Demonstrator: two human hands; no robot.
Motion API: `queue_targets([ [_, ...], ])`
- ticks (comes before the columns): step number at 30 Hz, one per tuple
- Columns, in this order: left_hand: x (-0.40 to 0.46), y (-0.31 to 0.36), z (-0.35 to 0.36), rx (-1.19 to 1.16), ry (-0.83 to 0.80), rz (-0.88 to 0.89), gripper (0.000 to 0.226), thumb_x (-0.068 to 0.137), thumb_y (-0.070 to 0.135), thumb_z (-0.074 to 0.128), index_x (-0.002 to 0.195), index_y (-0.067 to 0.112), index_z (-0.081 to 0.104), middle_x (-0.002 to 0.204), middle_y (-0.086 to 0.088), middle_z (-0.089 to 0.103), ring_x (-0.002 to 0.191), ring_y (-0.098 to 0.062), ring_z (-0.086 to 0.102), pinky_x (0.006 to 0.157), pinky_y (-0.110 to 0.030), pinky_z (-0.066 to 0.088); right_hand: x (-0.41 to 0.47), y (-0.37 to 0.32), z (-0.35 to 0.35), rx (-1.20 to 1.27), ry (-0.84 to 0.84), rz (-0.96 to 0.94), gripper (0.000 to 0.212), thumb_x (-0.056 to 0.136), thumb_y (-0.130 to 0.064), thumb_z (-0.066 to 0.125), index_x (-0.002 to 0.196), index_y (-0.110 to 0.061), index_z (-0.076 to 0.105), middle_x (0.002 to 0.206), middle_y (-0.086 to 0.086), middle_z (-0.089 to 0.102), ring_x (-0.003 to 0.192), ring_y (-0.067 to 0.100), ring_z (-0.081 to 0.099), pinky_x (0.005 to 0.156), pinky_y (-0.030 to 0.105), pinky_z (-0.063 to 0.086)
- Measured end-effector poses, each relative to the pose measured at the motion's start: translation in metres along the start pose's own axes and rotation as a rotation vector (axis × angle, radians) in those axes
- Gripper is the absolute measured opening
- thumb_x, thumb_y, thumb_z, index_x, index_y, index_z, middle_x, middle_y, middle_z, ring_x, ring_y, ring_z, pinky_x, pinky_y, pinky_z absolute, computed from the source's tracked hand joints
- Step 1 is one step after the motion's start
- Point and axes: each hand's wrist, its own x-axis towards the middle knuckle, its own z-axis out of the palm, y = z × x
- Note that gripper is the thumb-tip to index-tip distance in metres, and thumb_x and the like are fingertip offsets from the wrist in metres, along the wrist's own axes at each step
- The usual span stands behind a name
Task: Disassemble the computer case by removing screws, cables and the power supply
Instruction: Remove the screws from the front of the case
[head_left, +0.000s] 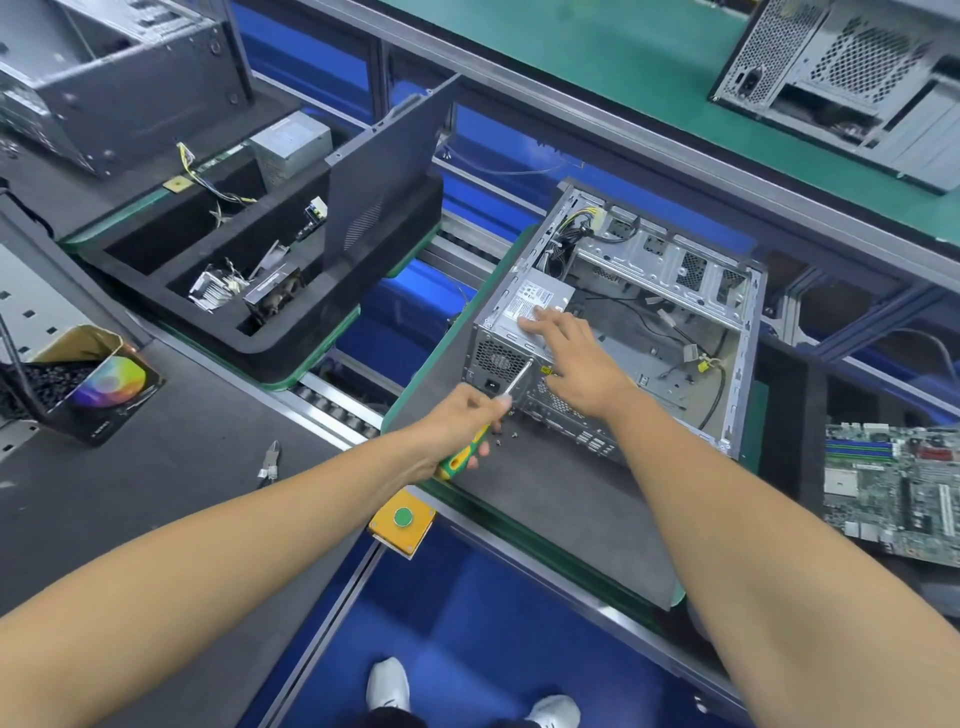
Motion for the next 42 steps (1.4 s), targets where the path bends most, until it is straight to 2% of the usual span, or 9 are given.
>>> queue_targets([
  [4,0.0,-0.004,0.008,-0.091,0.18,0.038,0.053,0.078,0.03,0.091,0.101,0.013,0.046,0.089,-0.009,0.069,0.06,-0.014,0.061,0.051,-0.03,0.055,0.0,0.001,0.001,0.001,-0.006,0.002,0.088,0.082,0.003,0.06,0.156,-0.031,0.027,0.164,-0.002,0.018,0.149,0.023,0.014,0.122,0.046,0.023],
  [9,-0.005,-0.007,0.008,-0.038,0.186,0.137,0.043,0.089,0.042,0.079,0.095,0.006,0.055,0.09,-0.013,0.073,0.075,-0.021,0.078,0.071,-0.049,0.064,0.0,0.001,0.0,-0.006,-0.013,0.003,0.087,0.084,0.002,0.061,0.157,-0.031,0.027,0.165,-0.002,0.017,0.15,0.024,0.013,0.122,0.046,0.024],
  [16,-0.004,0.0,0.001,-0.16,-0.024,-0.06,0.055,0.107,0.052,0.04,0.101,0.007,0.07,0.074,0.0,0.064,0.056,-0.014,0.059,0.053,-0.026,0.053,0.001,0.0,0.0,-0.012,-0.011,0.008,0.087,0.084,0.002,0.062,0.157,-0.03,0.027,0.165,-0.002,0.017,0.15,0.023,0.014,0.121,0.045,0.023],
  [21,-0.004,0.006,0.006,-0.031,0.009,0.012,0.047,0.097,0.057,0.06,0.107,0.012,0.049,0.076,-0.008,0.058,0.05,-0.011,0.051,0.044,-0.024,0.045,0.001,0.003,0.001,-0.008,-0.005,-0.003,0.087,0.082,0.001,0.061,0.155,-0.031,0.028,0.164,-0.002,0.02,0.148,0.021,0.016,0.119,0.043,0.023],
  [25,-0.001,0.003,0.007,-0.032,0.09,0.104,0.042,0.09,0.03,0.08,0.109,0.009,0.049,0.089,-0.009,0.065,0.057,-0.006,0.062,0.047,-0.022,0.05,0.002,0.003,0.002,-0.003,0.0,0.0,0.088,0.081,0.001,0.061,0.155,-0.033,0.027,0.164,-0.003,0.02,0.149,0.021,0.016,0.119,0.045,0.024],
  [33,0.002,-0.006,-0.001,-0.07,-0.04,0.061,0.043,0.104,0.046,0.052,0.109,0.005,0.064,0.092,-0.007,0.074,0.092,-0.021,0.078,0.063,-0.03,0.06,0.001,0.004,0.003,-0.013,0.002,-0.007,0.087,0.081,0.0,0.061,0.155,-0.032,0.027,0.164,-0.003,0.02,0.149,0.019,0.015,0.12,0.043,0.023],
  [36,0.001,-0.003,0.0,-0.136,-0.135,-0.017,0.051,0.107,0.049,0.043,0.115,0.005,0.068,0.085,-0.005,0.076,0.087,-0.021,0.078,0.058,-0.027,0.059,0.001,0.004,0.002,-0.011,0.002,-0.004,0.087,0.081,0.0,0.06,0.155,-0.033,0.028,0.163,-0.004,0.02,0.148,0.02,0.016,0.12,0.044,0.024],
  [39,-0.002,-0.001,0.002,-0.201,-0.133,-0.057,0.047,0.107,0.048,0.046,0.115,0.006,0.065,0.075,-0.001,0.068,0.059,-0.012,0.064,0.05,-0.025,0.052,0.001,0.003,0.002,-0.014,-0.003,0.003,0.087,0.081,0.001,0.06,0.154,-0.033,0.027,0.164,-0.004,0.02,0.149,0.021,0.016,0.121,0.046,0.025],
  [42,-0.004,0.001,0.004,-0.089,-0.004,-0.011,0.046,0.095,0.049,0.068,0.118,0.015,0.047,0.094,-0.005,0.064,0.06,-0.009,0.06,0.048,-0.025,0.05,0.001,0.002,0.001,-0.021,0.0,0.002,0.088,0.081,0.001,0.06,0.155,-0.032,0.027,0.164,-0.003,0.019,0.149,0.023,0.016,0.121,0.046,0.025],
])
